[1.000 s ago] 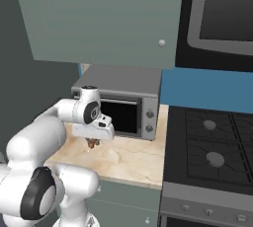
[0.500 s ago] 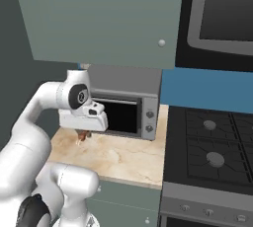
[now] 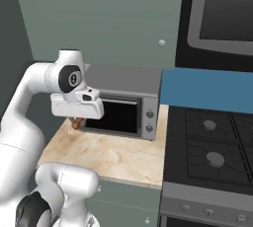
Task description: Store the kebab skewer in the freezer for long-term storage. Close the freezer door after placing the cooked food.
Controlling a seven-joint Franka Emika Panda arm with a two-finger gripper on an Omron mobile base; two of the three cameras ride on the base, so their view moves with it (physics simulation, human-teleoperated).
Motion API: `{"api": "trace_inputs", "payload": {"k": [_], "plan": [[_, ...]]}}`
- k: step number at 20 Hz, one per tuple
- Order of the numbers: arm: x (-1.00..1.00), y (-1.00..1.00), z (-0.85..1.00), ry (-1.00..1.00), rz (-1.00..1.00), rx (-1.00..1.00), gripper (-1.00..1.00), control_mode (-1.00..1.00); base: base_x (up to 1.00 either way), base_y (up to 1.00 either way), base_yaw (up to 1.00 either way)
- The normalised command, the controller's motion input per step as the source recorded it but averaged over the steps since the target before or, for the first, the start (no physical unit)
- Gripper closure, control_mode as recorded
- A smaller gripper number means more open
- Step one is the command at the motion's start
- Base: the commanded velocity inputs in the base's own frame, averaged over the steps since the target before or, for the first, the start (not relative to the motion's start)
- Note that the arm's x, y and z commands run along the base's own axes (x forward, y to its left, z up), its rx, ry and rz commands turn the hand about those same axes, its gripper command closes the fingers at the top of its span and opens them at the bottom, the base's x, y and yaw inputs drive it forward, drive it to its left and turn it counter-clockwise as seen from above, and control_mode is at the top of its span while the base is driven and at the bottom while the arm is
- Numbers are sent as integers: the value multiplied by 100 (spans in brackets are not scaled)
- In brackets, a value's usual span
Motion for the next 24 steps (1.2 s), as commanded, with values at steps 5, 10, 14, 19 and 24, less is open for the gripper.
{"api": "trace_inputs", "payload": {"k": [5,10,14,19,24], "plan": [[-18,0,5,-6,0,4,100,-100,0,0,0],[-31,0,8,0,0,7,100,-100,0,0,0],[-56,0,10,-4,0,3,100,-100,0,0,0],[-62,2,19,1,0,0,100,-100,0,0,0],[-48,0,8,2,0,0,100,-100,0,0,0]]}}
